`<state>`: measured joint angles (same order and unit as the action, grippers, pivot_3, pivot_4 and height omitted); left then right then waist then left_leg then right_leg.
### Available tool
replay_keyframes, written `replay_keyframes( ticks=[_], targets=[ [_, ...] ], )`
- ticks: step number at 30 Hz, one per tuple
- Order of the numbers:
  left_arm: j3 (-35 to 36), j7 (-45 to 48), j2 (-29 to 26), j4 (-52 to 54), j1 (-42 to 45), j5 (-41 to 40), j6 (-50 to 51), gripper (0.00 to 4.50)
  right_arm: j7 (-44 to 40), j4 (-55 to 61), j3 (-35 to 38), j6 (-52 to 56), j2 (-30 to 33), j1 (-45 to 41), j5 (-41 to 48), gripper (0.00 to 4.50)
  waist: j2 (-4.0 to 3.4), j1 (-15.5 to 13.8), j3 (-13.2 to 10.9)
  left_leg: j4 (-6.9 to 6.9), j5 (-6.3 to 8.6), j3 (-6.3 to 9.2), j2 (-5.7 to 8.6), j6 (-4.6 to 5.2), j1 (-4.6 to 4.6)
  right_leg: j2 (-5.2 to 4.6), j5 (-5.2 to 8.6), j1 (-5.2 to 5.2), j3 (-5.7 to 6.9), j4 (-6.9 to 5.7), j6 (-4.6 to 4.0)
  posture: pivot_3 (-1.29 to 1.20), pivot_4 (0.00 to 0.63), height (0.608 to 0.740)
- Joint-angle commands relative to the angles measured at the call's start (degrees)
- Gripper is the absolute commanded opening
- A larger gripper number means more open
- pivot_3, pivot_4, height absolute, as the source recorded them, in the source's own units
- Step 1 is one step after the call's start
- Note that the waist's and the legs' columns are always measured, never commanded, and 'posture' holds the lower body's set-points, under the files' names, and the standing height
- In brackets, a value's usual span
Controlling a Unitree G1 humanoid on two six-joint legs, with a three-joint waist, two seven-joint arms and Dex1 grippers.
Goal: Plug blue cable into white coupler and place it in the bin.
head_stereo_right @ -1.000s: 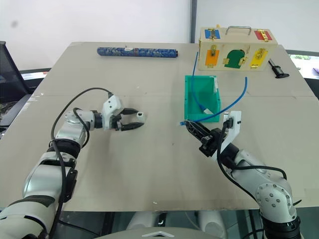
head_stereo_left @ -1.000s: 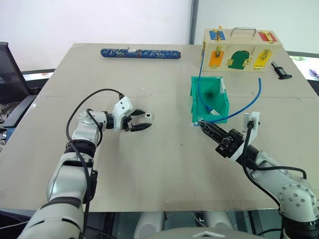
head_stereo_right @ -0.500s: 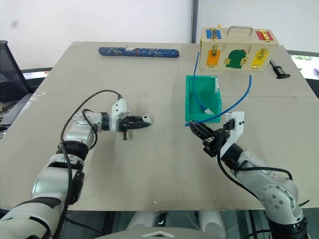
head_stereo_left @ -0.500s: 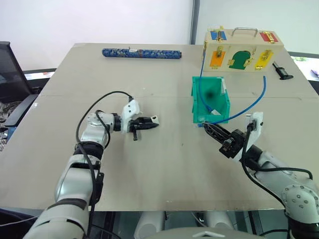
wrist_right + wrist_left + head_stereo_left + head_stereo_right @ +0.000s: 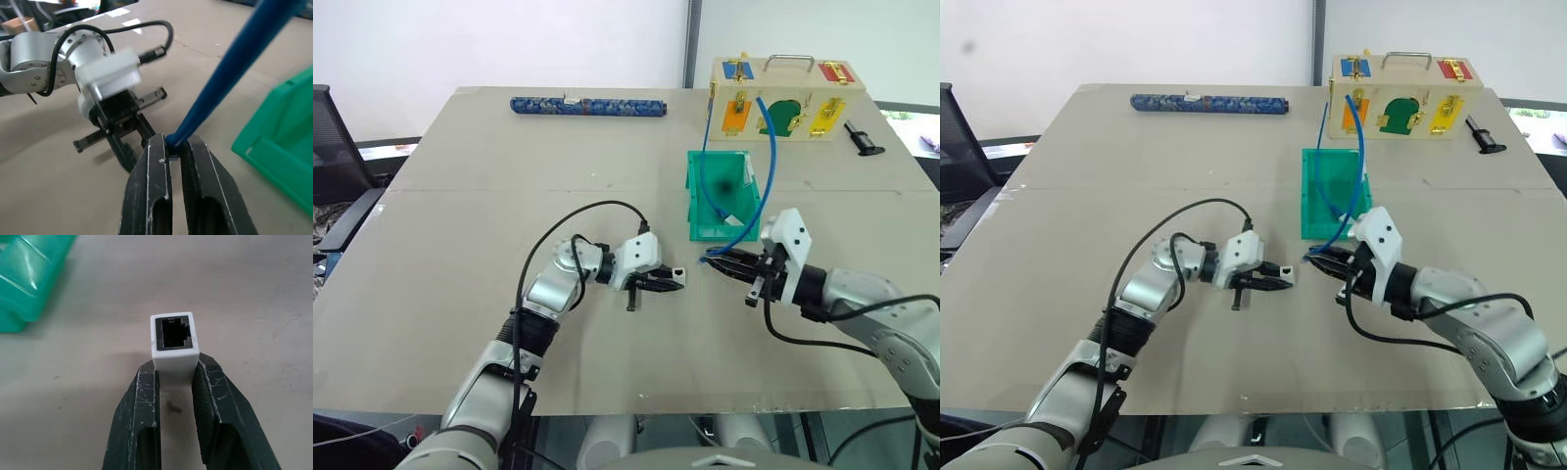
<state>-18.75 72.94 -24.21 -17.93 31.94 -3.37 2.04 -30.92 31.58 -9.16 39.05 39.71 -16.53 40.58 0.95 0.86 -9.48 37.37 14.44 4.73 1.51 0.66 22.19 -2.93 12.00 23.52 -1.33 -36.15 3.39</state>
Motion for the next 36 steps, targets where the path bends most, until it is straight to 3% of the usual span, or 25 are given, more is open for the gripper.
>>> replay_keyframes(
  ticks=[1, 10, 18, 36],
  targets=[
    [-0.81, -0.51, -0.59, -2.64, 0.89, 1.74, -2.94, 0.29, -4.89, -1.84, -3.72, -1.9, 0.22, -4.32, -5.28, 0.0, 0.0, -0.07, 0.0, 0.0, 0.0, 0.0, 0.0, 0.0, 0.0, -0.02, 0.0, 0.0, 0.0, 0.01, 0.0, 0.0, 0.15, 0.738],
    [-1.03, 0.16, -0.51, -5.92, 1.86, 1.23, -5.97, 0.29, -13.97, -8.69, -12.4, -5.29, -0.68, -11.19, -16.67, 0.0, 0.01, -0.06, 0.01, 0.01, 0.0, 0.02, 0.03, 0.0, -0.01, -0.04, 0.0, -0.01, 0.02, 0.0, 0.0, 0.0, 0.15, 0.738],
    [-1.46, 0.45, -0.31, -6.32, 1.9, 1.33, -7.37, 0.29, -19.68, -13.62, -14.59, -7.88, -0.55, -12.29, -22.8, 0.0, 0.0, -0.06, 0.04, 0.02, 0.0, 0.03, 0.04, -0.01, -0.05, -0.05, 0.0, -0.02, 0.01, -0.05, 0.0, 0.0, 0.15, 0.738],
    [-1.81, -0.06, 0.14, -7.09, 2.22, 1.46, -8.86, 0.29, -34.45, -21.89, -21.45, -2.74, -1.24, -23.91, -28.7, 0.0, -0.01, -0.07, 0.12, 0.02, 0.0, 0.12, 0.1, -0.01, -0.22, -0.09, 0.0, -0.16, 0.03, -0.07, 0.0, 0.0, 0.15, 0.738]
  ],
)
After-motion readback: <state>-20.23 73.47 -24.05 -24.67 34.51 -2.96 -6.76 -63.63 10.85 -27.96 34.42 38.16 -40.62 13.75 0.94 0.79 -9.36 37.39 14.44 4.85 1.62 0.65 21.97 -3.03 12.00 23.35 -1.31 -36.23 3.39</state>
